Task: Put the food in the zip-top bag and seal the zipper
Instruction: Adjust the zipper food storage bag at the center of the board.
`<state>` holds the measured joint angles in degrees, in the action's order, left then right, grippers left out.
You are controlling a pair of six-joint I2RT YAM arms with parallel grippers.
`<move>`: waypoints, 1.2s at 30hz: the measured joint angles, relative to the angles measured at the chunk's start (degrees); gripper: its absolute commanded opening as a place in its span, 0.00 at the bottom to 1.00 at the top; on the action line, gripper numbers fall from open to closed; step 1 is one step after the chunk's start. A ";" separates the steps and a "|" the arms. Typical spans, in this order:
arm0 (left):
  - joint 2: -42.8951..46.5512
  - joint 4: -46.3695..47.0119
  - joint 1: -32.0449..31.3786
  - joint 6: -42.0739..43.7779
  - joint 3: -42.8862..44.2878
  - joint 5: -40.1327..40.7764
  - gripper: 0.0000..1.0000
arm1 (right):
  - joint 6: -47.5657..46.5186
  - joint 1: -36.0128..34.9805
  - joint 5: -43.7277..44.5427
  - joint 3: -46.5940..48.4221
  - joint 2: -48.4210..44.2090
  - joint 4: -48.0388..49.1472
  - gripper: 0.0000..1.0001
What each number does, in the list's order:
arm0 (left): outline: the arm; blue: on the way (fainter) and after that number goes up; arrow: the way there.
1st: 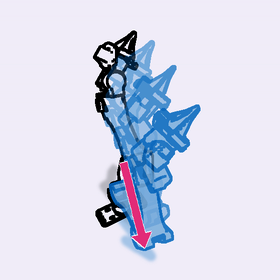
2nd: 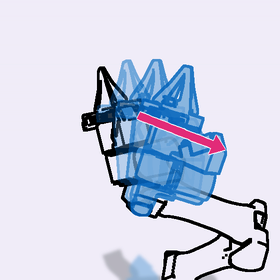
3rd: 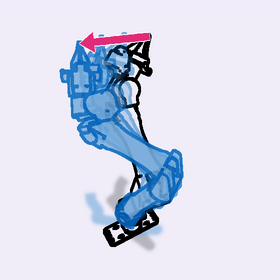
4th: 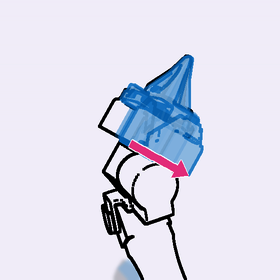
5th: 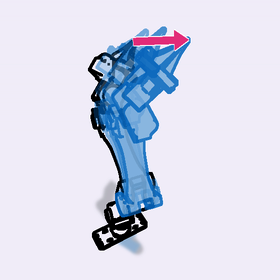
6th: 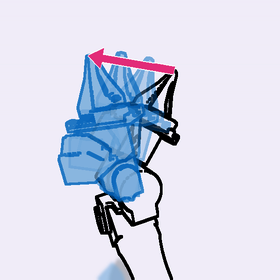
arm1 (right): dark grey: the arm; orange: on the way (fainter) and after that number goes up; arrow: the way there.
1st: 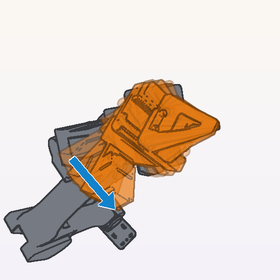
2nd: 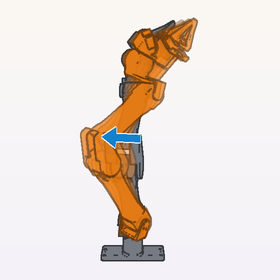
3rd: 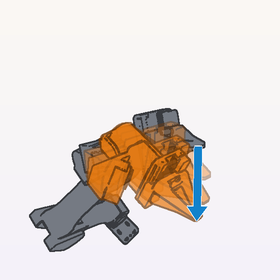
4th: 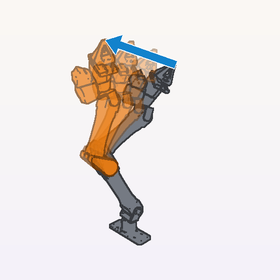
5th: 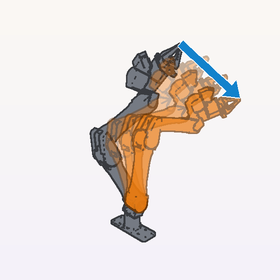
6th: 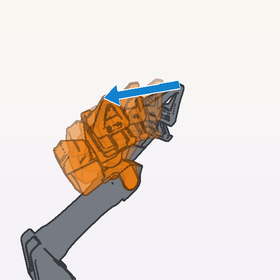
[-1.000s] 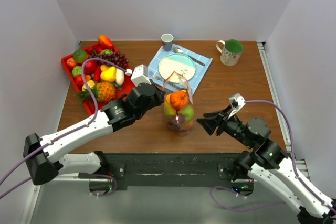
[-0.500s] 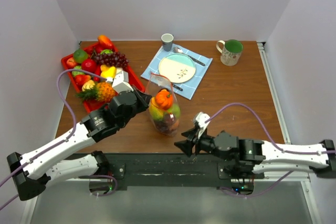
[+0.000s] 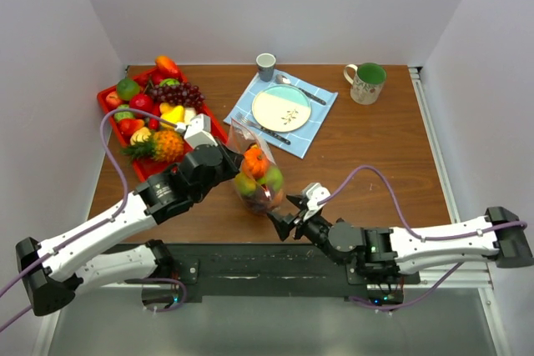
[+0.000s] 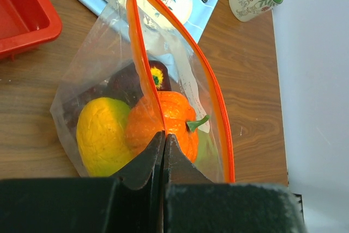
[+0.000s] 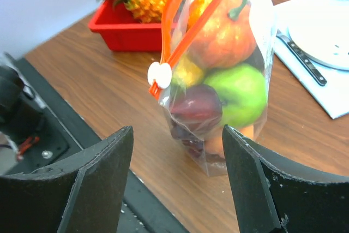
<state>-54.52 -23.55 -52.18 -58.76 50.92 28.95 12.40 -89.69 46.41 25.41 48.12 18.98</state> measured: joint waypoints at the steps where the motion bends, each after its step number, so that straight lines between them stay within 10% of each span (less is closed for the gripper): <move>1: -0.20 0.02 0.00 0.13 0.11 -0.09 0.00 | -0.46 0.00 0.24 -0.52 0.83 1.33 0.70; 26: -2.36 0.35 0.07 2.93 3.02 -0.72 0.00 | -12.87 0.02 6.99 -3.89 12.90 28.87 0.63; 36: -2.64 0.24 0.07 3.82 3.43 -0.96 0.00 | -14.58 0.61 8.48 -5.70 14.45 33.42 0.29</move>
<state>-57.17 -23.31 -52.12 -54.94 54.35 27.99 -2.17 -89.08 54.89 19.70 62.57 52.40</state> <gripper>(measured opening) 0.018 0.391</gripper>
